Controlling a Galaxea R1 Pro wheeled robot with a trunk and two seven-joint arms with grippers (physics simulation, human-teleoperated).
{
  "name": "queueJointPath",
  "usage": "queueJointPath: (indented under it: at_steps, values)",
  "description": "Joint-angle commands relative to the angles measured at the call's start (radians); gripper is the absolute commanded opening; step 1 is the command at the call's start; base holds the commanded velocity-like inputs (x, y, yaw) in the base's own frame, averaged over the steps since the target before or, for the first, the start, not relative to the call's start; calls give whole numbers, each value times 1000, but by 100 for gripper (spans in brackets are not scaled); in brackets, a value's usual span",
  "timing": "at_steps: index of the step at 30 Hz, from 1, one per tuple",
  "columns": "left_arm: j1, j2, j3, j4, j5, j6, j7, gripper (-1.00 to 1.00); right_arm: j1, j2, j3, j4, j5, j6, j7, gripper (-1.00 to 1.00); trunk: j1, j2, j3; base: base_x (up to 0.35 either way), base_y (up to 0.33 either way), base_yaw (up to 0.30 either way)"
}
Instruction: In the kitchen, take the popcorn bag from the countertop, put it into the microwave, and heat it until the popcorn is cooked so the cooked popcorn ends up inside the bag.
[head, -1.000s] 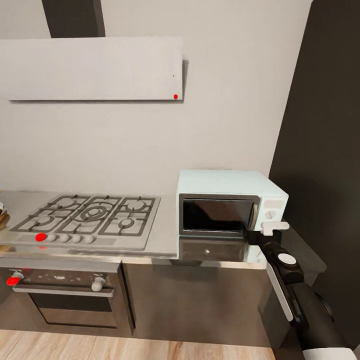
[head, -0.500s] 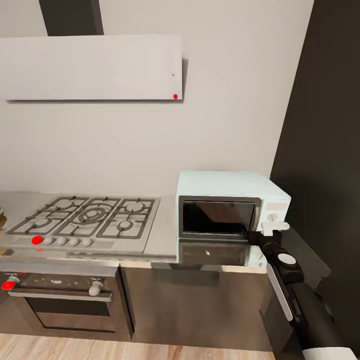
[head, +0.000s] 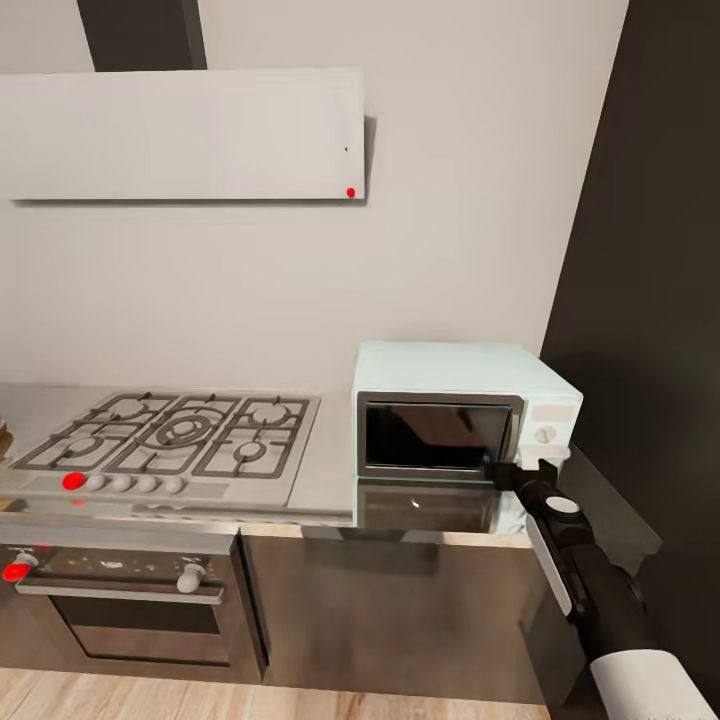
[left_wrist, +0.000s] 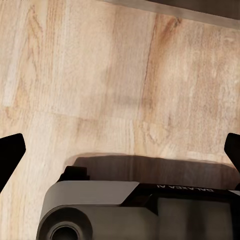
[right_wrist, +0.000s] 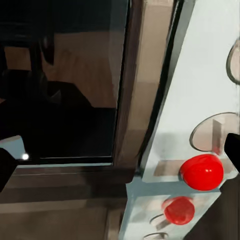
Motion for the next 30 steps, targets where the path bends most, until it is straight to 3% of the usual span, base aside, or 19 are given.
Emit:
queueJointPath:
  at_steps: [1, 4, 6, 17, 30]
  values:
    - [-1, -1, 4, 1, 1, -4, 0, 100, 0, 0, -7, -2, -3, 4, -4, 100, 0, -1, -1, 0, 0, 0]
    - [-1, -1, 4, 1, 1, -3, 0, 100, 4, -1, -51, -21, -3, -3, -2, 100, 0, -1, -1, 0, 0, 0]
    - [-1, -1, 4, 1, 1, -3, 0, 100, 8, -2, -55, -44, -3, -4, 0, 100, 0, -1, -1, 0, 0, 0]
    - [-1, -1, 4, 1, 1, -4, 0, 100, 25, -2, -54, -128, -3, -5, 19, 100, 0, -1, -1, 76, 0, 0]
    - [-1, -1, 4, 1, 1, -4, 0, 100, 30, -3, -56, -127, -3, -33, 22, 100, 0, -1, -1, 0, 0, 0]
